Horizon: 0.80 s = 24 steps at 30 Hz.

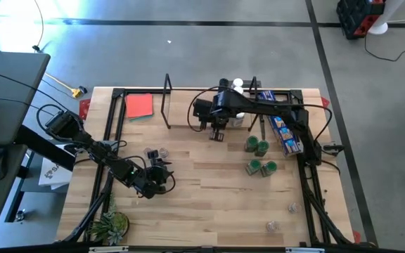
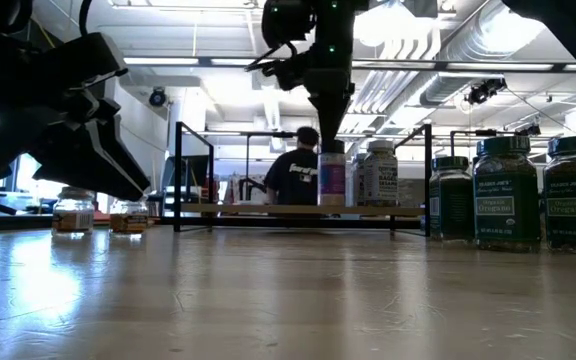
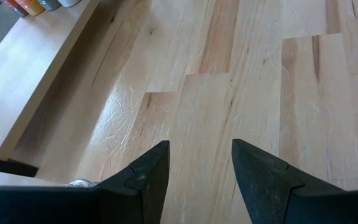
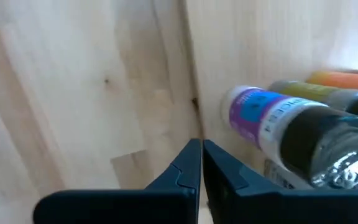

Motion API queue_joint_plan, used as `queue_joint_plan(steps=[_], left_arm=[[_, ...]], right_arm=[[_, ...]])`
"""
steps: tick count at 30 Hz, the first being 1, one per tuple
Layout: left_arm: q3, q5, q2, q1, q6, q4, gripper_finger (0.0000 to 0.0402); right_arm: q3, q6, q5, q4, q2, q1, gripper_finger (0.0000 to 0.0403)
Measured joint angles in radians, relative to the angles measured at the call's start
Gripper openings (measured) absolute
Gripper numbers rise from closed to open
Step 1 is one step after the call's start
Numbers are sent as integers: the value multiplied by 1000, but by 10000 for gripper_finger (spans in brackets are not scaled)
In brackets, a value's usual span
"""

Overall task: Shelf spices
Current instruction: Put the top black seasoning bottle on the shelf aligned with the other black seasoning bottles

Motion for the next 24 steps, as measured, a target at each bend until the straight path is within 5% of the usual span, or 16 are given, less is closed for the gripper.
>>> queue_joint_plan(steps=[24], left_arm=[[0,0,0,0,1,21,167]], right_arm=[[0,60,130,3,6,-53,9]])
